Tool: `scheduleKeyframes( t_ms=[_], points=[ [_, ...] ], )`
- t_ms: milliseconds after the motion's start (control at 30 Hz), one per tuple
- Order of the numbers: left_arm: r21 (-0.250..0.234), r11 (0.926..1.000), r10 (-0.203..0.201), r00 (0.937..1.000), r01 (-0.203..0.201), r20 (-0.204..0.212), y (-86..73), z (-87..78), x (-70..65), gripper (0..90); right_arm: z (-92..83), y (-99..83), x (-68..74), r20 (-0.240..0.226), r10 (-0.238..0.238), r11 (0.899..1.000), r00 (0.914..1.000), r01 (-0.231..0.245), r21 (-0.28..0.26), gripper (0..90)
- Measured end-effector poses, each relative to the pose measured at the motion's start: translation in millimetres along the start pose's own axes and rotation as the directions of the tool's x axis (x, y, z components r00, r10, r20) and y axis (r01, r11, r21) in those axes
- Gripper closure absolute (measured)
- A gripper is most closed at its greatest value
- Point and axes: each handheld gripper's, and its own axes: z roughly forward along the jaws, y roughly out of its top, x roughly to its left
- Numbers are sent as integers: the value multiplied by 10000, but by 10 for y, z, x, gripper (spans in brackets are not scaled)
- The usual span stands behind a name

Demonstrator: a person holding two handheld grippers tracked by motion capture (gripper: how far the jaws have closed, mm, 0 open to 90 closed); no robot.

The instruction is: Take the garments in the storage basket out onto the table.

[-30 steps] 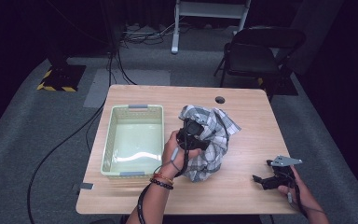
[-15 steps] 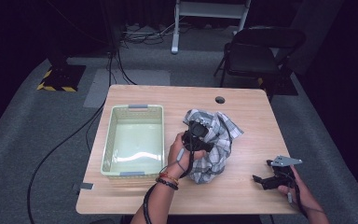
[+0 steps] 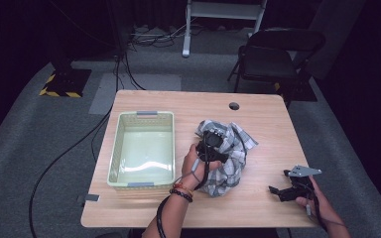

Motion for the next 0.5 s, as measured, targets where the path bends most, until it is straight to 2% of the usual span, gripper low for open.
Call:
scheduleKeyframes(
  t_ms=[500],
  points=[
    [153, 9996, -245, 9997, 245, 15, -79, 189, 77, 505, 0, 0, 0, 0, -1, 10000, 10000, 1, -1, 1]
  ],
)
